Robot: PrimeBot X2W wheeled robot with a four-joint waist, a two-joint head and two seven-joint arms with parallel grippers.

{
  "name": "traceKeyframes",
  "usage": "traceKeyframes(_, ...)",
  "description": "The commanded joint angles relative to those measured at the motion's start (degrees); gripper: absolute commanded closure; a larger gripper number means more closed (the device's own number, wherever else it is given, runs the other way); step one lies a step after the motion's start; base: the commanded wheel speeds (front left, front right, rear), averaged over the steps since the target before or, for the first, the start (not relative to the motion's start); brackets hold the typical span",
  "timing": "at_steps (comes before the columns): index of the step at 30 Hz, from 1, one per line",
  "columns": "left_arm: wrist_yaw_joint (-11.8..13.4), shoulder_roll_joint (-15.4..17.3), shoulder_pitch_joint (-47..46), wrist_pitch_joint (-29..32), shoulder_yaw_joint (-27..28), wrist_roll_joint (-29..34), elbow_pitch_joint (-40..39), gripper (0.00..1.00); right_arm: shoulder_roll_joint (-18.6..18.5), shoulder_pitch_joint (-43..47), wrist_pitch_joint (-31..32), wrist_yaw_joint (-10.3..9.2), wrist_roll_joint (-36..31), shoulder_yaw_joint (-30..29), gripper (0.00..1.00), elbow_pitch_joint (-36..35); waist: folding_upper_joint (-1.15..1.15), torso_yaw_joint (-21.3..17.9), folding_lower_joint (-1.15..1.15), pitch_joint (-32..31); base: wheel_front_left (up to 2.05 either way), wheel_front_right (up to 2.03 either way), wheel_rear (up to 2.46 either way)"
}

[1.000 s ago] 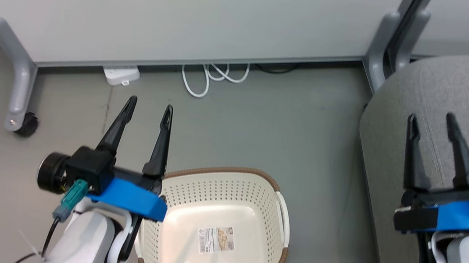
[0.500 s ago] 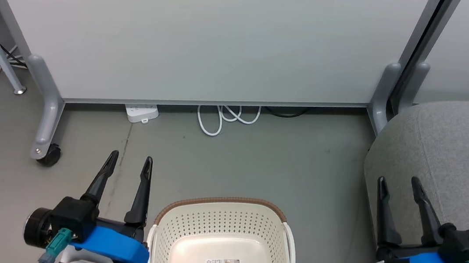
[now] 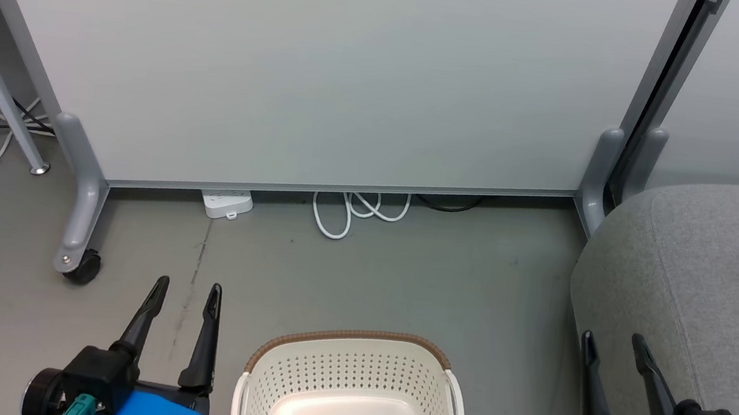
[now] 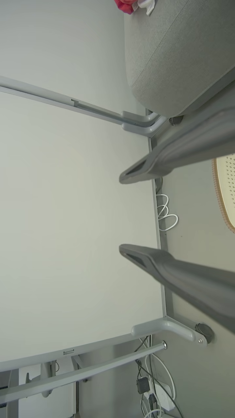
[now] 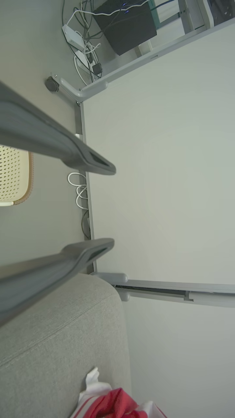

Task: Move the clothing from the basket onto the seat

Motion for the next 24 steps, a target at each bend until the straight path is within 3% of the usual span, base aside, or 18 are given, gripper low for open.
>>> traceKeyframes(1, -0.1, 0.1, 1.2, -0.2, 0.2, -0.3, -0.2, 0.0, 0.5, 1.4, 0.0, -0.02, 0.5, -0.3, 0.0, 0.0, 0.0, 0.0, 0.0, -0.3, 0.0, 0.0, 0.0)
traceKeyframes(20, 0.5, 0.1, 1.2, -0.2, 0.1, -0.9, 0.4, 0.0, 1.4, 2.0, 0.0, -0.02, -0.4, -1.6, 0.0, -0.6, 0.0, 0.2, 0.0, -0.3, 0.0, 0.0, 0.0)
traceKeyframes(21, 0.4, 0.0, 0.9, 0.0, 0.1, -0.9, 0.3, 1.0, 1.3, 1.8, 0.0, 0.0, -0.2, -1.6, 1.0, -0.4, 0.0, 0.2, 0.01, -0.3, 0.0, 0.0, 0.0)
traceKeyframes(24, 0.4, -0.1, 1.5, 0.2, 0.0, -1.0, 1.7, 1.0, 1.3, 2.1, 0.1, 0.0, -0.2, -1.5, 1.0, 1.0, 0.0, 0.2, 0.01, -0.3, 0.0, 0.0, 0.0)
